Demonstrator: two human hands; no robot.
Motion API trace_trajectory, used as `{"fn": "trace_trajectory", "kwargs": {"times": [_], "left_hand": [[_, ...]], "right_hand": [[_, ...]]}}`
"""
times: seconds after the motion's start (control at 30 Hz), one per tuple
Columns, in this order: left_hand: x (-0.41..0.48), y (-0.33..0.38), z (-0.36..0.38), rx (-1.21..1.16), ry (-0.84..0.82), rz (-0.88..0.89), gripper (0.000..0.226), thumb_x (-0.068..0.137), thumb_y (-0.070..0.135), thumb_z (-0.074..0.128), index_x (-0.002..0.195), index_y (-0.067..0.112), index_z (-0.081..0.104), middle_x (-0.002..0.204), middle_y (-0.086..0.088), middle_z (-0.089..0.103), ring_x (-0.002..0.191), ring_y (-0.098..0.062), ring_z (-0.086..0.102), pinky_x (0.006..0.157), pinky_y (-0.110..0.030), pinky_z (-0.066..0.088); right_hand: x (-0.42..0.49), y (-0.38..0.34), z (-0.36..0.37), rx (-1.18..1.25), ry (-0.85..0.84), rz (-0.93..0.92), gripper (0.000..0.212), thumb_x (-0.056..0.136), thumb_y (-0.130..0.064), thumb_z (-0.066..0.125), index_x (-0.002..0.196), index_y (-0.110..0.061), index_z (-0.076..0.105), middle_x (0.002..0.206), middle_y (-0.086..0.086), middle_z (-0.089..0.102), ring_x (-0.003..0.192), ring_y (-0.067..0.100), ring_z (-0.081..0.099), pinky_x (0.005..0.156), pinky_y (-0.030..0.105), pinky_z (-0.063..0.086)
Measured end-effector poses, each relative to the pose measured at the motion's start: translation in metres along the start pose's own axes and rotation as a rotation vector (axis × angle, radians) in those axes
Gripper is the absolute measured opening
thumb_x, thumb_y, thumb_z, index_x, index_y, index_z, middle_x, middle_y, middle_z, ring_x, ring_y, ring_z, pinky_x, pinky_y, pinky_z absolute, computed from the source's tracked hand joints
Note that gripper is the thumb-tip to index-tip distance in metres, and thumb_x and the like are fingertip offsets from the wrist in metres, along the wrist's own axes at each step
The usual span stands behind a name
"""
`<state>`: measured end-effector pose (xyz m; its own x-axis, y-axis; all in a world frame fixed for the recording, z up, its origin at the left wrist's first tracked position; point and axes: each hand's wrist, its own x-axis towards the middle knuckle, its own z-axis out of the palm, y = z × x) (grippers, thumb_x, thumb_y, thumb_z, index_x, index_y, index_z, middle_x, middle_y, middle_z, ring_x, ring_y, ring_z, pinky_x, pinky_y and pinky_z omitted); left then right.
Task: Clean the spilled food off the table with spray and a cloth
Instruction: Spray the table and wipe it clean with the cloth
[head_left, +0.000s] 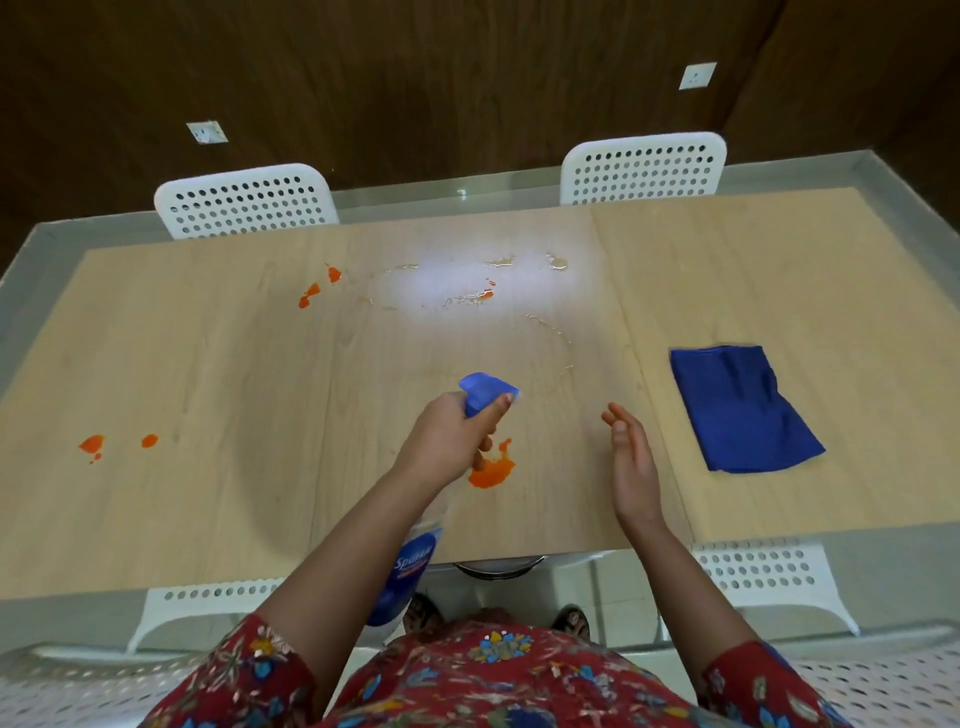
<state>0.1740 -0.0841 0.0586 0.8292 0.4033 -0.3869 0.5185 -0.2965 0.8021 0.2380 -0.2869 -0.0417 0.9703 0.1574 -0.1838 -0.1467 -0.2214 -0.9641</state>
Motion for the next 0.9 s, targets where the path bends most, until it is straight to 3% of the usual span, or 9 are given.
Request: {"fn": "trace_trajectory", "kwargs": {"times": [0.07, 0.17, 0.33, 0.4, 0.53, 0.67, 0.8, 0.87, 0.9], "left_hand": [[0.002, -0.008, -0.017, -0.013, 0.067, 0.014, 0.041, 0.09, 0.056, 0.054, 0.088, 0.016, 0.063, 0.076, 0.0, 0.069, 0.052, -0.016, 0.062, 0.071, -0.043, 0.056], [0.001, -0.022, -0.058, -0.084, 0.242, 0.064, 0.036, 0.092, 0.052, 0.054, 0.092, 0.019, 0.066, 0.079, 0.0, 0.069, 0.05, -0.017, 0.06, 0.067, -0.043, 0.054], [0.003, -0.049, -0.145, -0.177, 0.648, 0.124, 0.034, 0.093, 0.049, 0.055, 0.083, 0.019, 0.067, 0.073, 0.0, 0.067, 0.051, -0.021, 0.059, 0.063, -0.042, 0.054], [0.005, -0.057, -0.177, -0.207, 0.814, 0.152, 0.026, 0.093, 0.048, 0.055, 0.076, 0.029, 0.062, 0.072, 0.001, 0.066, 0.053, -0.02, 0.059, 0.064, -0.041, 0.054], [0.018, -0.074, -0.224, -0.312, 1.039, 0.238, 0.011, 0.093, 0.043, 0.056, 0.084, 0.048, 0.055, 0.07, 0.012, 0.059, 0.059, -0.018, 0.058, 0.069, -0.041, 0.053], [0.034, -0.09, -0.242, -0.333, 1.151, 0.305, 0.016, 0.094, 0.04, 0.056, 0.083, 0.032, 0.047, 0.074, 0.006, 0.053, 0.074, -0.031, 0.061, 0.067, -0.033, 0.045], [0.043, -0.107, -0.249, -0.37, 1.132, 0.314, 0.015, 0.094, 0.032, 0.057, 0.104, 0.021, 0.053, 0.099, 0.001, 0.06, 0.09, -0.014, 0.058, 0.084, -0.036, 0.047], [0.043, -0.116, -0.242, -0.381, 1.117, 0.289, 0.044, 0.092, 0.028, 0.06, 0.132, 0.017, 0.046, 0.131, 0.002, 0.055, 0.12, -0.012, 0.052, 0.105, -0.034, 0.041], [0.04, -0.12, -0.234, -0.365, 1.126, 0.28, 0.063, 0.091, 0.027, 0.062, 0.145, 0.013, 0.034, 0.147, -0.002, 0.042, 0.135, -0.015, 0.04, 0.113, -0.033, 0.031]], "right_hand": [[0.002, -0.001, 0.008, -0.067, -0.06, -0.027, 0.033, 0.101, -0.033, 0.043, 0.132, -0.026, 0.053, 0.13, -0.01, 0.057, 0.121, 0.002, 0.049, 0.102, 0.019, 0.038], [0.007, -0.002, 0.031, -0.237, -0.176, -0.103, 0.024, 0.099, -0.024, 0.05, 0.12, -0.026, 0.062, 0.119, -0.012, 0.064, 0.115, 0.004, 0.056, 0.102, 0.031, 0.044], [0.014, -0.024, 0.096, -0.428, -0.424, -0.214, 0.022, 0.098, -0.025, 0.051, 0.115, -0.027, 0.065, 0.115, -0.013, 0.064, 0.112, 0.006, 0.056, 0.096, 0.031, 0.045], [0.015, -0.035, 0.124, -0.457, -0.481, -0.243, 0.023, 0.098, -0.025, 0.051, 0.116, -0.027, 0.065, 0.117, -0.014, 0.064, 0.112, 0.005, 0.056, 0.097, 0.03, 0.045], [0.014, -0.054, 0.175, -0.471, -0.558, -0.275, 0.023, 0.098, -0.022, 0.051, 0.116, -0.024, 0.066, 0.117, -0.014, 0.065, 0.111, 0.003, 0.057, 0.093, 0.023, 0.044], [0.012, -0.064, 0.211, -0.428, -0.582, -0.249, 0.022, 0.098, -0.02, 0.052, 0.114, -0.023, 0.067, 0.114, -0.015, 0.066, 0.11, 0.002, 0.058, 0.093, 0.02, 0.044], [0.008, -0.07, 0.229, -0.372, -0.561, -0.216, 0.022, 0.099, -0.022, 0.052, 0.114, -0.025, 0.067, 0.111, -0.018, 0.065, 0.105, -0.006, 0.056, 0.083, 0.009, 0.039], [0.006, -0.07, 0.231, -0.362, -0.552, -0.207, 0.022, 0.099, -0.022, 0.051, 0.115, -0.025, 0.066, 0.111, -0.018, 0.065, 0.102, -0.01, 0.054, 0.084, 0.012, 0.04], [0.006, -0.069, 0.231, -0.351, -0.547, -0.2, 0.022, 0.099, -0.022, 0.051, 0.115, -0.026, 0.066, 0.111, -0.017, 0.065, 0.102, -0.011, 0.053, 0.084, 0.013, 0.04]]}}
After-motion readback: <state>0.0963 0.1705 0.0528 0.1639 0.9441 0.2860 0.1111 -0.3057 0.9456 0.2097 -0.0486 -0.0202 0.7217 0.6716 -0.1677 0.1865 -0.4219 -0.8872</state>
